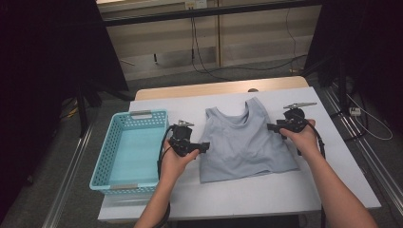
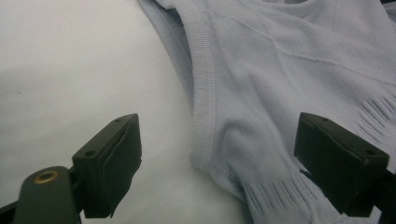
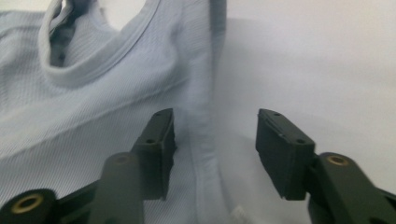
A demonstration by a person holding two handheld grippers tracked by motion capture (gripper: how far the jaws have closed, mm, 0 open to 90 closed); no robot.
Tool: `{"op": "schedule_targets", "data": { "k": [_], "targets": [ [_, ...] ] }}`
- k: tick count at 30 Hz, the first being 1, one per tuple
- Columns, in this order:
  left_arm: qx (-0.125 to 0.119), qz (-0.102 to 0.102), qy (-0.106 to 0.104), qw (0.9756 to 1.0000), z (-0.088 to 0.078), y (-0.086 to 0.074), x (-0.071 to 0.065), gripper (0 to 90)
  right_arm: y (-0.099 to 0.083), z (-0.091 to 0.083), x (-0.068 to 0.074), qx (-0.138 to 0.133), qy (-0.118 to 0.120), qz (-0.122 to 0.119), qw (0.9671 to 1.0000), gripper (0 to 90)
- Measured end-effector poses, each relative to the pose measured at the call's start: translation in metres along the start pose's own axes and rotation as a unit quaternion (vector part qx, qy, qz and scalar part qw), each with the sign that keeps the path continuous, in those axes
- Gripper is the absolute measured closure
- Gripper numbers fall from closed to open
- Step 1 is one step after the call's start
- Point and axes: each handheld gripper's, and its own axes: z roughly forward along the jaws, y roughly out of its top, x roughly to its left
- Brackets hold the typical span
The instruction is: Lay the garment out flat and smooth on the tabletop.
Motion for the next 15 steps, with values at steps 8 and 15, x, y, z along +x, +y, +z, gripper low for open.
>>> {"op": "schedule_targets", "data": {
  "k": [8,15],
  "targets": [
    [-0.002,0.001,0.001,1.0,0.0,0.001,0.0,15.1,0.024,0.0,0.004,-0.042,-0.006,0.0,0.9991,43.2],
    [0.004,0.003,-0.002,1.0,0.001,0.0,-0.002,15.2,0.052,0.02,0.007,-0.061,-0.007,0.024,0.9979,54.5]
  ]
}}
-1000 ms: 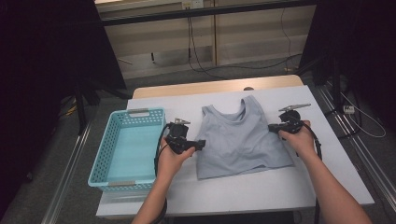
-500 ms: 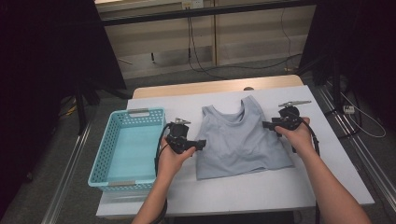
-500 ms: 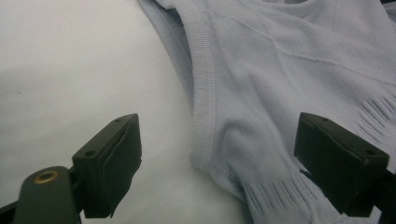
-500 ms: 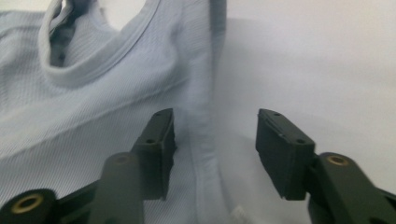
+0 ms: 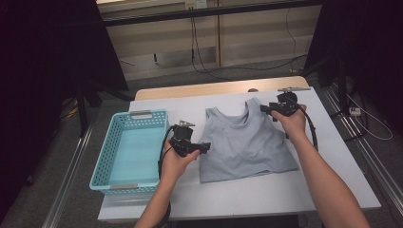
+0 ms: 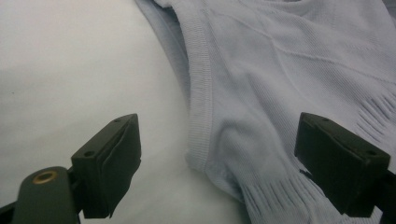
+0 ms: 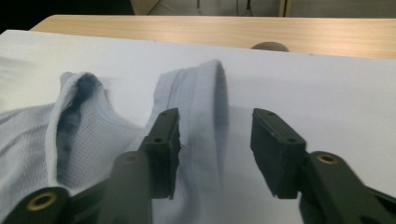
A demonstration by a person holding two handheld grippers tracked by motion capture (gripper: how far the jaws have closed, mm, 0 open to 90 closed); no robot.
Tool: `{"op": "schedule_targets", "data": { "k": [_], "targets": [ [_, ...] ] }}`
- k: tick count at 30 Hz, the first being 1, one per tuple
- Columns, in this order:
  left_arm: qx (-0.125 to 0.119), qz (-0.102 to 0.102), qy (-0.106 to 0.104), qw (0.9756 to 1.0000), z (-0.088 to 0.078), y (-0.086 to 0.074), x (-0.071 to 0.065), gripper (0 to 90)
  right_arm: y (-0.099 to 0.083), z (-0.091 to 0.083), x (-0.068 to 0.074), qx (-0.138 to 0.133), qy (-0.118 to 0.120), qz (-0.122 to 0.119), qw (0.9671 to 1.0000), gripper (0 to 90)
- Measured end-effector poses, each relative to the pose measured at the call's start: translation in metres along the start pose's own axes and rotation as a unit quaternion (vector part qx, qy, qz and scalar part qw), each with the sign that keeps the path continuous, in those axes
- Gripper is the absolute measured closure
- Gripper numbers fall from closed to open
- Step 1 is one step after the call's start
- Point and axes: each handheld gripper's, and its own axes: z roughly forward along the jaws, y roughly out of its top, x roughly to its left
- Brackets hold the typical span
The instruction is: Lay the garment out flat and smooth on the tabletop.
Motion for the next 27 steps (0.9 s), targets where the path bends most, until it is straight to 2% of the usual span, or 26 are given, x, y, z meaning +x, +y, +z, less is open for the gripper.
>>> {"op": "schedule_targets", "data": {
  "k": [2,6,7,9,10,11,12,14,17,20,23,25,26,27],
  "targets": [
    [-0.002,-0.003,0.0,1.0,-0.001,0.0,0.0,15.1,0.006,0.011,0.003,0.002,-0.014,-0.007,0.9999,54.3],
    [-0.002,0.0,0.003,1.0,-0.002,-0.002,-0.001,15.2,0.015,0.033,0.007,0.021,-0.012,-0.004,0.9997,59.4],
    [-0.001,0.001,0.004,1.0,-0.002,-0.002,-0.001,15.2,0.015,0.039,0.008,0.021,-0.005,-0.004,0.9998,65.5],
    [-0.002,0.0,0.007,1.0,-0.003,-0.003,0.0,15.4,0.014,0.048,0.009,0.031,-0.012,0.001,0.9994,75.3],
    [0.0,0.001,0.006,1.0,-0.003,-0.004,0.0,15.4,0.013,0.053,0.009,0.037,-0.001,0.003,0.9993,80.9],
    [0.0,-0.002,0.007,1.0,-0.003,-0.004,0.0,15.4,0.013,0.056,0.01,0.045,-0.001,0.004,0.999,83.8],
    [0.0,0.0,0.009,1.0,-0.004,-0.005,0.001,15.4,0.013,0.059,0.011,0.049,-0.005,-0.003,0.9988,88.2],
    [-0.003,-0.004,0.009,0.9999,-0.005,-0.005,0.001,15.4,0.014,0.062,0.011,0.047,-0.001,0.0,0.9989,88.6],
    [-0.008,-0.006,0.012,0.9999,-0.009,-0.006,0.003,15.4,0.021,0.054,0.003,-0.002,-0.039,0.013,0.9992,88.7],
    [-0.01,-0.008,0.013,0.9998,-0.01,-0.006,0.004,15.4,0.026,0.044,-0.008,-0.043,-0.065,0.024,0.9966,88.7],
    [-0.008,-0.008,0.012,0.9999,-0.01,-0.006,0.004,15.4,0.024,0.043,-0.013,-0.034,-0.058,0.03,0.9973,87.6],
    [-0.006,-0.007,0.011,0.9999,-0.009,-0.006,0.005,15.4,0.02,0.048,-0.011,-0.006,-0.043,0.025,0.9988,79.4],
    [-0.005,-0.008,0.011,0.9999,-0.009,-0.006,0.005,15.4,0.02,0.048,-0.009,-0.002,-0.05,0.013,0.9986,75.7],
    [-0.006,-0.009,0.012,0.9999,-0.009,-0.006,0.005,15.4,0.019,0.048,-0.007,-0.001,-0.056,0.002,0.9984,67.7]
  ]
}}
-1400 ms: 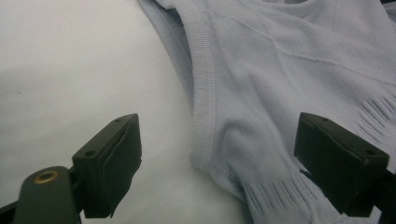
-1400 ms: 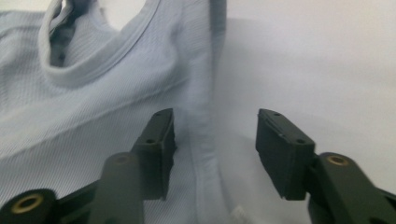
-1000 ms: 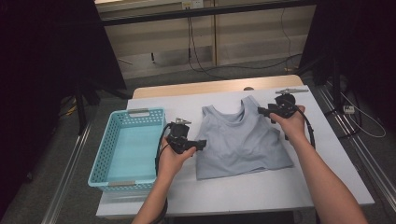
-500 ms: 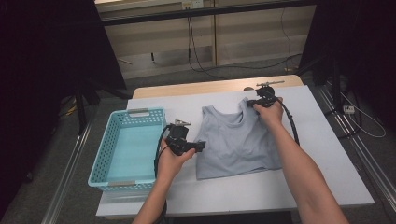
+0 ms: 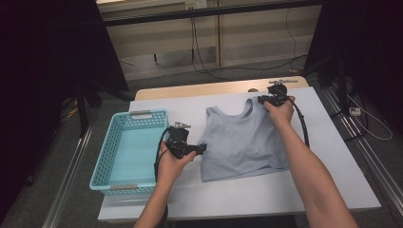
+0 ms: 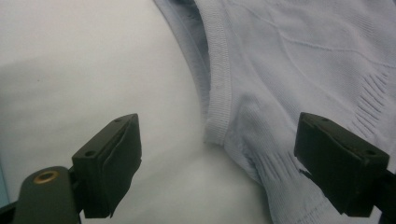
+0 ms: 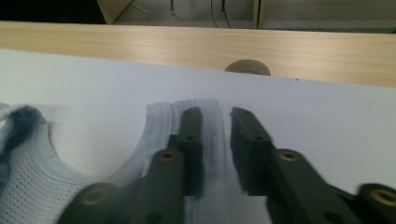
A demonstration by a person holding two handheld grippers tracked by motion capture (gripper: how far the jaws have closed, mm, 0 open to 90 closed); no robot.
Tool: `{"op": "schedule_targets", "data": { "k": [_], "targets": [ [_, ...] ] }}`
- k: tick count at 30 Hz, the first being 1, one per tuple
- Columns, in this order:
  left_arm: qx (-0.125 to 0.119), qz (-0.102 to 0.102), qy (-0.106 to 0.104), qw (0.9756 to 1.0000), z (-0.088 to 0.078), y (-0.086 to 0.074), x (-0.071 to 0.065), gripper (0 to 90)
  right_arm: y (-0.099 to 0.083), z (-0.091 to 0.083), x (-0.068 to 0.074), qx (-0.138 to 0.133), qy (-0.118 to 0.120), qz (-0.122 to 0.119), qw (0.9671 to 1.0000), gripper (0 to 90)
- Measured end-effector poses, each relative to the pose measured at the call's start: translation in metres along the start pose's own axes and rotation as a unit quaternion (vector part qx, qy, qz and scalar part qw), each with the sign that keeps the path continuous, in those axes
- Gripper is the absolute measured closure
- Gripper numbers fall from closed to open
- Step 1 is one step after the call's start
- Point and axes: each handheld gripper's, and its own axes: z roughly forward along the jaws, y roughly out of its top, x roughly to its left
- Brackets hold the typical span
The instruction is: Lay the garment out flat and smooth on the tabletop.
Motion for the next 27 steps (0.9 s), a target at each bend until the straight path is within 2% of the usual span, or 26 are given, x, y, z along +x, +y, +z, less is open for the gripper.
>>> {"op": "schedule_targets", "data": {
  "k": [1,2,7,9,12,13,15,18,21,24,25,26,27],
  "targets": [
    [0.001,-0.001,0.0,1.0,0.0,0.0,0.0,15.3,0.0,-0.001,0.003,0.005,0.0,-0.007,1.0,59.7],
    [0.001,-0.001,-0.001,1.0,0.0,0.0,0.0,15.2,0.002,-0.002,0.006,0.006,0.001,-0.014,0.9999,56.8],
    [0.003,0.002,0.001,1.0,-0.001,0.001,-0.002,15.1,0.01,-0.019,0.026,-0.011,0.004,-0.055,0.9984,50.2],
    [0.002,0.001,0.002,1.0,-0.001,0.0,-0.002,15.2,0.012,-0.024,0.035,-0.01,0.017,-0.068,0.9975,49.1],
    [-0.001,-0.002,0.004,1.0,-0.001,-0.001,-0.003,15.1,0.009,-0.025,0.052,0.0,0.061,-0.071,0.9956,49.1],
    [0.0,-0.002,0.003,1.0,-0.001,-0.001,-0.003,15.1,0.007,-0.024,0.059,0.006,0.069,-0.079,0.9945,49.7],
    [0.003,0.001,0.004,1.0,-0.002,-0.002,-0.003,15.1,0.002,-0.022,0.073,0.016,0.092,-0.092,0.9914,51.4],
    [0.006,0.001,0.003,1.0,-0.001,-0.003,-0.004,15.1,-0.007,-0.015,0.092,0.028,0.127,-0.09,0.9874,56.2],
    [0.004,0.001,0.004,1.0,-0.003,-0.004,-0.004,15.1,-0.014,-0.008,0.103,0.041,0.136,-0.102,0.9847,59.0],
    [0.005,0.0,0.004,1.0,-0.003,-0.005,-0.004,15.1,-0.021,-0.001,0.11,0.059,0.127,-0.11,0.984,62.7],
    [0.005,0.0,0.005,1.0,-0.003,-0.005,-0.004,15.1,-0.023,0.001,0.11,0.064,0.124,-0.111,0.9839,65.5],
    [0.005,-0.002,0.006,1.0,-0.003,-0.006,-0.005,15.1,-0.025,0.004,0.11,0.071,0.128,-0.111,0.983,74.3],
    [0.006,-0.002,0.004,1.0,-0.003,-0.006,-0.004,15.1,-0.027,0.005,0.11,0.078,0.141,-0.11,0.9807,85.3]
  ]
}}
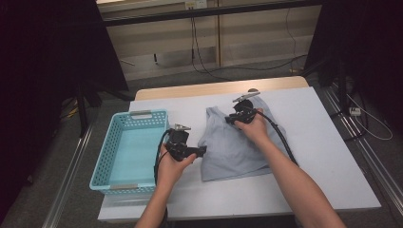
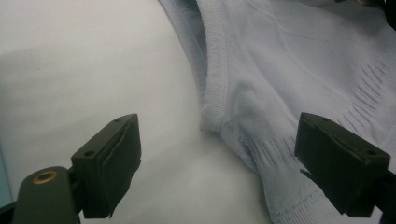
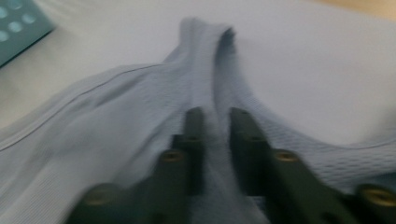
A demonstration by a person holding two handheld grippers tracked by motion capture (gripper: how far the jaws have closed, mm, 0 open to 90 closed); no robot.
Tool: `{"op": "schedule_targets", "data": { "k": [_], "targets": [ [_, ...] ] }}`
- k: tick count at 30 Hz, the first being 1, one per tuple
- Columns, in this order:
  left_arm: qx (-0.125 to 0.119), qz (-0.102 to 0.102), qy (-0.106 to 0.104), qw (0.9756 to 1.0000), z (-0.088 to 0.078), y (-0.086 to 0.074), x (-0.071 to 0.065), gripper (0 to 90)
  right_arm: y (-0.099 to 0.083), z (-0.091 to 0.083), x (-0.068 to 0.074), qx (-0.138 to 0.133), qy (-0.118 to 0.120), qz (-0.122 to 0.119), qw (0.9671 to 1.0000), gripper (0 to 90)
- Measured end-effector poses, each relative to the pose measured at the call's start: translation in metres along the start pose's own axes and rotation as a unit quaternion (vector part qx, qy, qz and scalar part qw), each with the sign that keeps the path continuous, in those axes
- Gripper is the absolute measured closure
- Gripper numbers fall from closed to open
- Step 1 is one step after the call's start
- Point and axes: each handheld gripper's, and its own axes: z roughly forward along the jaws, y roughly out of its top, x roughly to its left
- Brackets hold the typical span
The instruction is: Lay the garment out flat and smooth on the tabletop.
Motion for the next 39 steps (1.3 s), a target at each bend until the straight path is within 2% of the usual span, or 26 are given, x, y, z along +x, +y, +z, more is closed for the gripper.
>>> {"op": "schedule_targets", "data": {
  "k": [1,2,4,7,8,10,13,14,17,21,26,31,34,39],
  "targets": [
    [0.001,0.001,0.0,1.0,0.0,0.0,0.0,15.2,-0.002,0.002,0.0,0.01,0.027,0.003,0.9996,89.5],
    [0.0,0.0,0.001,1.0,0.0,0.0,0.0,15.2,-0.002,0.004,0.001,0.018,0.04,0.005,0.999,89.8],
    [0.003,-0.001,0.0,1.0,0.0,0.0,0.001,15.2,-0.003,0.005,0.004,0.033,0.05,-0.006,0.9982,90.0],
    [0.003,-0.001,0.002,1.0,0.002,-0.001,0.001,15.2,-0.002,0.003,0.005,0.02,0.046,-0.004,0.9988,90.0],
    [0.004,-0.001,0.001,1.0,0.002,-0.001,0.001,15.2,-0.001,0.001,0.004,0.009,0.031,0.001,0.9995,90.0],
    [0.008,0.0,0.0,1.0,0.003,-0.002,0.0,15.3,0.001,0.0,0.001,0.004,0.023,0.001,0.9997,90.0],
    [0.009,0.0,-0.003,1.0,0.005,-0.002,-0.001,15.3,0.0,0.0,-0.002,0.004,0.028,0.008,0.9996,88.6],
    [0.01,0.001,-0.003,0.9999,0.005,-0.002,-0.001,15.3,-0.001,-0.001,-0.001,0.008,0.022,0.005,0.9997,82.7],
    [0.015,0.0,-0.006,0.9999,0.004,-0.003,-0.001,15.2,-0.001,-0.005,0.0,-0.005,0.0,-0.011,0.9999,61.4],
    [0.018,0.0,-0.006,0.9998,0.004,-0.003,-0.002,15.1,-0.003,-0.02,0.0,-0.02,-0.011,-0.019,0.9996,48.7],
    [0.015,-0.003,-0.008,0.9998,0.005,-0.003,-0.005,15.0,-0.011,-0.045,-0.003,-0.031,-0.023,-0.026,0.9989,41.0],
    [0.019,-0.006,-0.008,0.9998,0.004,-0.003,-0.004,15.1,-0.025,-0.066,-0.005,-0.041,-0.018,-0.025,0.9987,36.0],
    [0.018,-0.016,-0.003,0.9997,0.003,-0.002,-0.001,15.1,-0.035,-0.081,-0.008,-0.048,-0.032,-0.027,0.998,31.9],
    [0.031,-0.025,-0.003,0.9992,0.008,-0.004,-0.001,16.1,-0.052,-0.1,-0.007,-0.054,-0.036,-0.031,0.9974,31.5]
  ]
}}
